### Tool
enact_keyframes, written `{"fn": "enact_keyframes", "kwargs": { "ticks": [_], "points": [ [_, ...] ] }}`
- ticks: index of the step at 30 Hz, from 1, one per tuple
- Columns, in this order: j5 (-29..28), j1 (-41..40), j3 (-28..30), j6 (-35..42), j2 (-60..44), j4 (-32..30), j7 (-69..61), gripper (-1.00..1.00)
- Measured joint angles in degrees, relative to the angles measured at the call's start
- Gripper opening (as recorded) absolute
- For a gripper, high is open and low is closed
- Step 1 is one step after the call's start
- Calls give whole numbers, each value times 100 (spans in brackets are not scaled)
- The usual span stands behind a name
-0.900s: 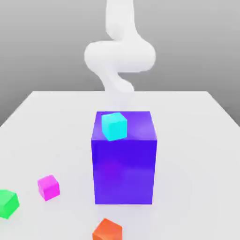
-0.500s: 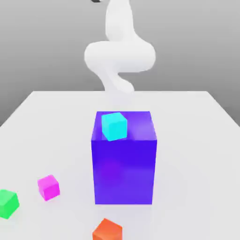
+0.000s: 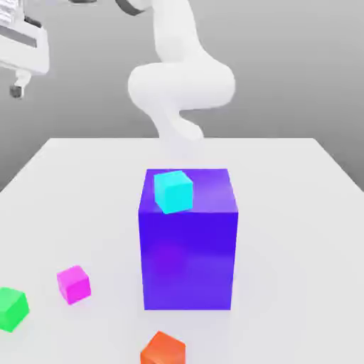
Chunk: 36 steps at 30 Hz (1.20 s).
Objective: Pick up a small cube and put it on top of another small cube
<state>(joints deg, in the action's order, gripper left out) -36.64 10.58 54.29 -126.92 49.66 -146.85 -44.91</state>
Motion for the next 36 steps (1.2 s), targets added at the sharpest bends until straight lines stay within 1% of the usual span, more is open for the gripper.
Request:
{"fn": "enact_keyframes", "kwargs": {
  "ticks": [3, 6, 8, 11, 13, 16, 20, 21, 26, 27, 28, 30, 33, 36],
  "points": [
    [-375, 478, 707, -304, -389, -144, -759, 0],
    [-743, 1137, 1493, -668, -835, -271, -1456, 0],
    [-999, 1714, 2090, -931, -1138, -342, -1869, 0],
    [-1498, 2841, 3153, -1276, -1478, -412, -2342, 0],
    [-1945, 3730, 3940, -1431, -1565, -428, -2536, 0],
    [-2809, 5007, 5086, -1499, -1379, -360, -2534, 0],
    [-4036, 6114, 6421, -1613, -765, -22, -1870, 0],
    [-4226, 6250, 6599, -1624, -659, 35, -1759, -100],
    [-4235, 6250, 6598, -1609, -659, 35, -1752, -100],
    [-4332, 6314, 6683, -1611, -601, 64, -1696, -100],
    [-4239, 6238, 6584, -1592, -647, 32, -1754, -100],
    [-3833, 5861, 6104, -1494, -839, -103, -2009, -100],
    [-3215, 5080, 5135, -1174, -1001, -315, -2461, -100],
    [-3008, 5115, 5109, -853, -813, -240, -3201, -100]
  ]
}}
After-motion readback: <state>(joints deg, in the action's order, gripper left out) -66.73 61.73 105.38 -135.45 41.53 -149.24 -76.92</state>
